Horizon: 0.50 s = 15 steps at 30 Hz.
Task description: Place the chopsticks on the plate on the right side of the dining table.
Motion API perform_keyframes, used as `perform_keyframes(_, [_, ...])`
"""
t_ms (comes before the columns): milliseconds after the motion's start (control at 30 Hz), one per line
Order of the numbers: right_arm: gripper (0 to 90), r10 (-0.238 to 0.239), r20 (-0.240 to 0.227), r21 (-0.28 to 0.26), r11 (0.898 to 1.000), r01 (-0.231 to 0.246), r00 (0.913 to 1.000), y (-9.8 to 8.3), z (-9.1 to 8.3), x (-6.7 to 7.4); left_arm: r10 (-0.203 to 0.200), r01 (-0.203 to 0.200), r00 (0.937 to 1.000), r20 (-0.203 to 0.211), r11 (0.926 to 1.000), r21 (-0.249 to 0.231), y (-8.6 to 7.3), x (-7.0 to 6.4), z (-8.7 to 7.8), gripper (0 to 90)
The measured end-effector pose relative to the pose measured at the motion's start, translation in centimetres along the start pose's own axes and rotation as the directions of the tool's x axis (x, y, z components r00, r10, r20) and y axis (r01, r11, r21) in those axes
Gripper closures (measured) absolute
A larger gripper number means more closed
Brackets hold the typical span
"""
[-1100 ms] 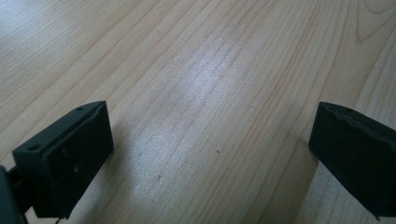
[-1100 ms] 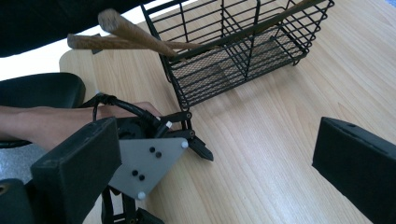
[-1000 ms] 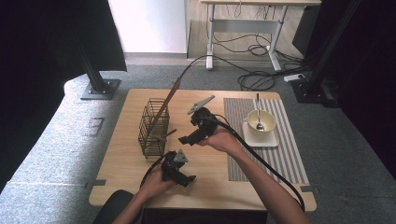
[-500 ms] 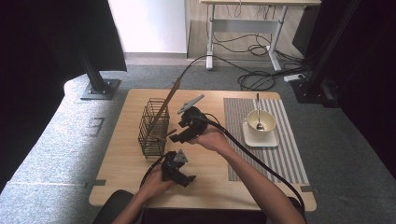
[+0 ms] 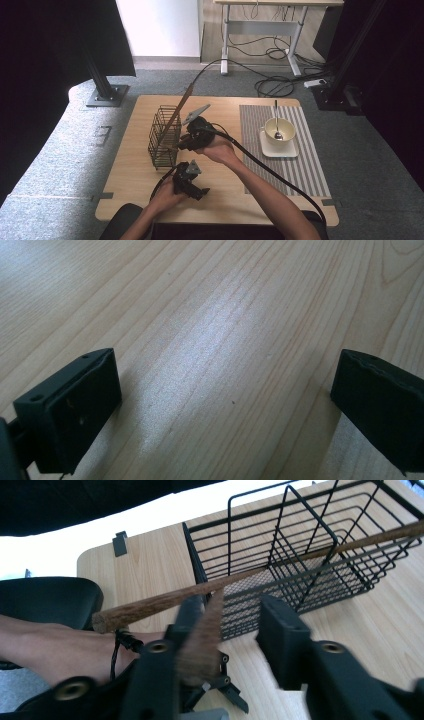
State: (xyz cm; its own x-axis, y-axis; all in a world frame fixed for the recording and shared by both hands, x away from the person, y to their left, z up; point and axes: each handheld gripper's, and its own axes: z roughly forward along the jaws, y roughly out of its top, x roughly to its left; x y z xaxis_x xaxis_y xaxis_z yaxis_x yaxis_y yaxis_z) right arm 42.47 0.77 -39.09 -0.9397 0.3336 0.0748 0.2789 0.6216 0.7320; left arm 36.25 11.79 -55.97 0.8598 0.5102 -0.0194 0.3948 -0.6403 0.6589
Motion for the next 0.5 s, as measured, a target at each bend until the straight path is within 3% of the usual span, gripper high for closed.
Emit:
perform_keyframes(133, [81.0, -0.035, 0.001, -0.012, 0.999, 0.035, 0.9994, 0.13, 0.01, 0.30, 0.002, -0.002, 1.0000, 0.000, 1.0000, 0.002, 0.00, 0.01, -0.02, 0.0])
perform_keyframes(500, [82.5, -0.064, 0.010, -0.003, 0.998, 0.064, 0.9979, 0.48, -0.87, 0.68, 0.002, -0.002, 1.0000, 0.000, 1.0000, 0.002, 0.00, 0.01, -0.02, 0.0])
